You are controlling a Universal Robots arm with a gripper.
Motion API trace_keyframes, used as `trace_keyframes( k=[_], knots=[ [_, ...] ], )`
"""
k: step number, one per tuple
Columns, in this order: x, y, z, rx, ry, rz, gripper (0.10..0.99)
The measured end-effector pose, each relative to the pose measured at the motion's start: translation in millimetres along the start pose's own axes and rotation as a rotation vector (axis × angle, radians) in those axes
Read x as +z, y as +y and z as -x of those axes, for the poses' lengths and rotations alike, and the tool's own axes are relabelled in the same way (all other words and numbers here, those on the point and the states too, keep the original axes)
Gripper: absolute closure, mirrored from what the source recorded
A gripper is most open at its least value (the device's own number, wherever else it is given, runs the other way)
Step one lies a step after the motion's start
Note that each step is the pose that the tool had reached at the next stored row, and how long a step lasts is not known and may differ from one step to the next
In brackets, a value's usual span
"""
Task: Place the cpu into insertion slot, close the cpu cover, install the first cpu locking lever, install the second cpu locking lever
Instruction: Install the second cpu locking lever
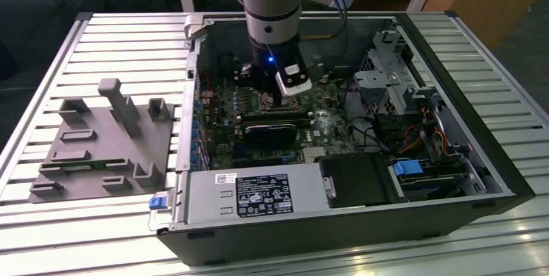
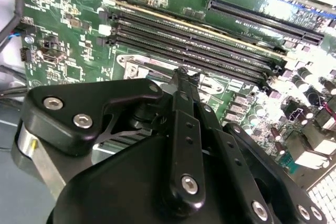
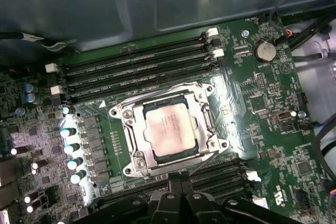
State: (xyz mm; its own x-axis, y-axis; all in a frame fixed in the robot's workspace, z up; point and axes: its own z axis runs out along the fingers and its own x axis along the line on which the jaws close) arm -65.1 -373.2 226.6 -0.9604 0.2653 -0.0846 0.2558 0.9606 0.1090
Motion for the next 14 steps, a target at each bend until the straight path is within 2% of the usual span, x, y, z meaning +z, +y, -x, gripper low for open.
trace_keyframes(
  k=[6, 12, 14],
  knots=[
    [3.1, -8.1, -1.3, 0.003, 0.0123, 0.046, 0.984],
    [6.2, -17.3, -1.1, 0.007, 0.0216, 0.080, 0.984],
    [6.9, -20.6, -0.5, 0.009, 0.0255, 0.095, 0.984]
  ],
)
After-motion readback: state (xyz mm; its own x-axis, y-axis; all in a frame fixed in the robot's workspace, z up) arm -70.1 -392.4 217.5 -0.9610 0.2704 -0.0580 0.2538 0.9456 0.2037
